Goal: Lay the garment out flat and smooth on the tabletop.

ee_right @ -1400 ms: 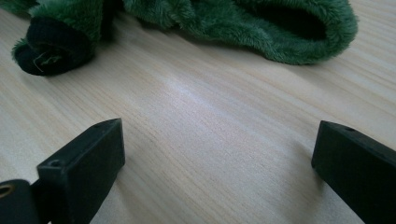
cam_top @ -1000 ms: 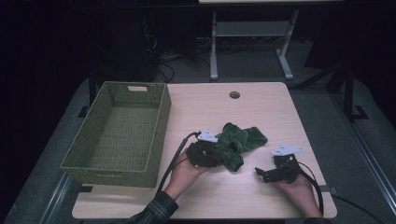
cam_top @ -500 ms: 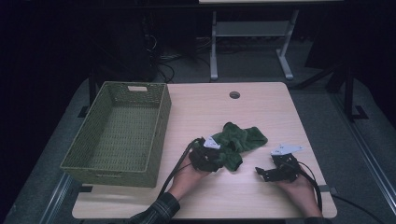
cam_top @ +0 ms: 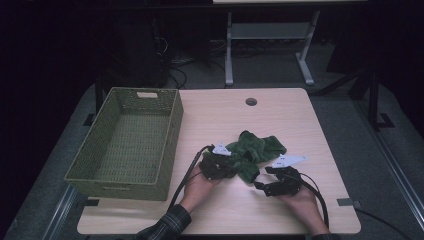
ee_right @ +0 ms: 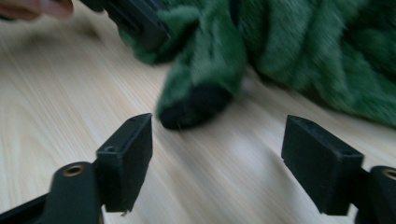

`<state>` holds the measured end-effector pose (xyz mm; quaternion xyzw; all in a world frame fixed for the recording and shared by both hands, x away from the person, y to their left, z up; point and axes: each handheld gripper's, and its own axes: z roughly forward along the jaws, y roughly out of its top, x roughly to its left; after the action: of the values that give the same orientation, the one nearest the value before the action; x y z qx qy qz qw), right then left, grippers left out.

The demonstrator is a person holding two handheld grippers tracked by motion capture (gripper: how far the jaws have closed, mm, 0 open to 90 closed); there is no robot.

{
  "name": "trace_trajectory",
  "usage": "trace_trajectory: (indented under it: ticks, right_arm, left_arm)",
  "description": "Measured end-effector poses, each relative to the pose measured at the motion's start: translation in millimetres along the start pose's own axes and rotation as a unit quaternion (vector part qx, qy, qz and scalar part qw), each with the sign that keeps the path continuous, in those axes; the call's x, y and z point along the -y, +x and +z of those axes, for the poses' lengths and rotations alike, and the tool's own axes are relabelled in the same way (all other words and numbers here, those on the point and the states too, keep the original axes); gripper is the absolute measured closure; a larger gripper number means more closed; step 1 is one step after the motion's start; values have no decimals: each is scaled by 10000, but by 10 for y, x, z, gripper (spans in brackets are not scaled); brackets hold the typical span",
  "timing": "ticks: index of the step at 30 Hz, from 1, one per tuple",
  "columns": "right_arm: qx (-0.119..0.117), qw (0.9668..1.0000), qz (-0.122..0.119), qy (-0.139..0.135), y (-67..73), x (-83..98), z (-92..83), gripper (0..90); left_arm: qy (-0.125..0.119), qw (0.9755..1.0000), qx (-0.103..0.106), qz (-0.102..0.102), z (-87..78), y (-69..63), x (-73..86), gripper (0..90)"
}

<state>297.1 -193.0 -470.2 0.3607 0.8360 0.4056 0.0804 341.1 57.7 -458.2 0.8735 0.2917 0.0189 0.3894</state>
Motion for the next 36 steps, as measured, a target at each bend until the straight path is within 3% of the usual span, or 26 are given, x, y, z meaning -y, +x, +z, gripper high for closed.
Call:
trace_trajectory:
  ticks: [8, 14, 19, 24, 33, 36]
  right_arm:
    - [-110, 9999, -55, 58, 70, -67, 184, 436]
    - [-36, 9998, -172, -27, 91, -91, 193, 735]
    - [146, 9994, -305, -123, 24, -87, 68, 774]
    - [256, 9992, -250, -157, -80, -53, -72, 773]
    - [434, 9987, -101, -232, -166, 60, -342, 773]
    - [504, 9986, 63, -114, -265, 168, -435, 771]
  left_arm:
    - [-219, 9995, 213, -39, -133, -13, -54, 856]
    - [-399, 9986, 335, -43, -232, -12, -76, 856]
    - [-634, 9975, 309, -106, -425, 61, -76, 857]
    - [-733, 9967, 246, -244, -534, 122, -34, 857]
    - [-596, 9974, 172, -353, -594, 153, 104, 858]
    - [-520, 9973, 125, -508, -597, 186, 187, 861]
